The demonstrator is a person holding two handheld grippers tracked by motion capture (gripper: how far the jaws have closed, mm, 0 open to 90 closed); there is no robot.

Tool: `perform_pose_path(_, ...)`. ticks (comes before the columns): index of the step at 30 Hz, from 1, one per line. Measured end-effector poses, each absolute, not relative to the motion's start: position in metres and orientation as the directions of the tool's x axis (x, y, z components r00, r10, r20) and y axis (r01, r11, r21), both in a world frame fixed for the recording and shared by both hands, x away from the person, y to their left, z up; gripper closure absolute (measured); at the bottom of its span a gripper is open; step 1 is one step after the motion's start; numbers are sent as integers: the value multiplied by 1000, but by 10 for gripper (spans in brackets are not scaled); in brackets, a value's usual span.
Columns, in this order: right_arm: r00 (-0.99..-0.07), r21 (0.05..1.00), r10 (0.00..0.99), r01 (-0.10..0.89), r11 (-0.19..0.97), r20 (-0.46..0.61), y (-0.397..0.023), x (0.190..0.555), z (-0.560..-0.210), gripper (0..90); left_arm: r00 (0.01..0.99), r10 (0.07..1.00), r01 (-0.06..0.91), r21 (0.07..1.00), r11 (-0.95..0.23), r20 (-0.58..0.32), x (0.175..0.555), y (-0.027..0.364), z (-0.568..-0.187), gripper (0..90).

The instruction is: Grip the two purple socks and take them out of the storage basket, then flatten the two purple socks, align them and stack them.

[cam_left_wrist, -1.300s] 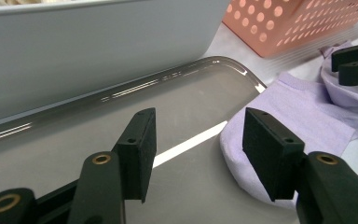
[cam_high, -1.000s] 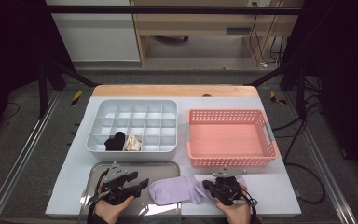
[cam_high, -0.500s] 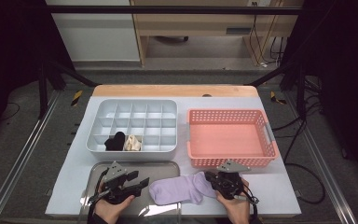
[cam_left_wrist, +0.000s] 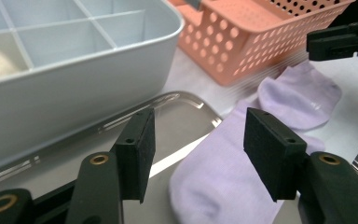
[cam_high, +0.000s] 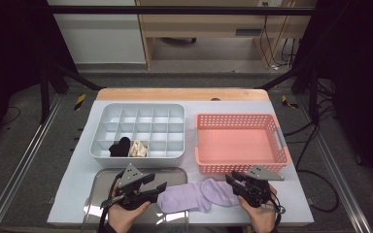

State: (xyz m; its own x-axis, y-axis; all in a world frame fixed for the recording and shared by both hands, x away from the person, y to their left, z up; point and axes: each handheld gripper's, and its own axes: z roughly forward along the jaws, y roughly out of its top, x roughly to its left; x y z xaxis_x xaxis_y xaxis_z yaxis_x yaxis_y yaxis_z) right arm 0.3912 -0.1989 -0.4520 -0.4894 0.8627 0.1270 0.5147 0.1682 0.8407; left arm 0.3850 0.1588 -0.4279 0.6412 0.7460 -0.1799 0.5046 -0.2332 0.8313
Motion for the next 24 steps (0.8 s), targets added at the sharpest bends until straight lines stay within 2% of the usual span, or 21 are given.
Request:
perform_pose_path(7, -452, 827, 886, 532, 178, 100, -212, 389, -456, 585, 668, 726, 477, 842, -251, -163, 387, 140, -421, 423)
perform_pose_path(14, -441, 817, 895, 540, 202, 71, -216, 389, -458, 541, 678, 716, 483, 834, -266, -165, 392, 122, -429, 423)
perform_pose_path(20, -427, 817, 902, 541, 198, 64, -223, 388, -458, 536, 689, 705, 480, 834, -272, -167, 395, 109, -431, 424)
perform_pose_path(24, -422, 810, 904, 553, 198, 67, -226, 388, -459, 581, 698, 699, 474, 833, -287, -157, 398, 98, -432, 426)
